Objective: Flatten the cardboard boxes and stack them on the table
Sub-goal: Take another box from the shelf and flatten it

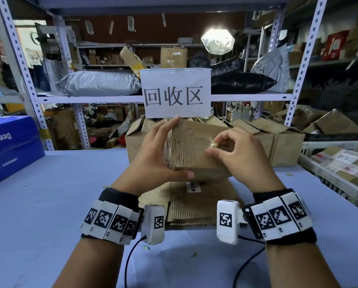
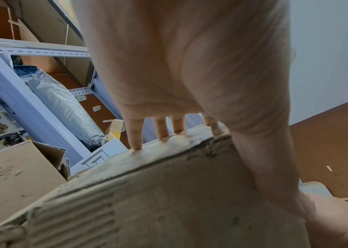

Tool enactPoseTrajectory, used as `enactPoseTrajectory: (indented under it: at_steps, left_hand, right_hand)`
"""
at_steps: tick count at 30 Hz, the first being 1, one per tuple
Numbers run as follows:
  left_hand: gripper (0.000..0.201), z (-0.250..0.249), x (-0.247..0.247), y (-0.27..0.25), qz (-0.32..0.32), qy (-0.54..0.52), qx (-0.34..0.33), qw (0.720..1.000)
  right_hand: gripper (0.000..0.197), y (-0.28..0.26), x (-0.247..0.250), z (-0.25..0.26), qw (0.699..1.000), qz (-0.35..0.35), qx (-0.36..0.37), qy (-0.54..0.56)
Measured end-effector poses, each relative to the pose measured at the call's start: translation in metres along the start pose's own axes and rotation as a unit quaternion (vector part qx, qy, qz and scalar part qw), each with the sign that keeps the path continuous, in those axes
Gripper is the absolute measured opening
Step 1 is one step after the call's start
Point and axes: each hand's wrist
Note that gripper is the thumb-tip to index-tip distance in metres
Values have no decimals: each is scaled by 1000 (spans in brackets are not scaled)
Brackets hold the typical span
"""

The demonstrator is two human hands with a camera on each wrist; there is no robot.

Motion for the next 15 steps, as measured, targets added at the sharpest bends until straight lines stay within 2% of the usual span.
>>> enactPoseTrajectory:
  at_steps: [5,15]
  left_hand:
    - [119,-1,-2,-1,2,-4,-1,1000]
    - [118,-4,-2,-2,4,-5,-1,1000]
  right_hand:
    - [16,-2,-6,-3,998,-44,10,-38]
    - [25,1,-14,-6,996,-49,-51,-50]
Point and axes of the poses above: each hand's wrist, its own y-axis towards the middle knuckle, its own x-axis out of the back of the hand, z = x × y, and after that the axes turned 11 degrees about y, right-handed
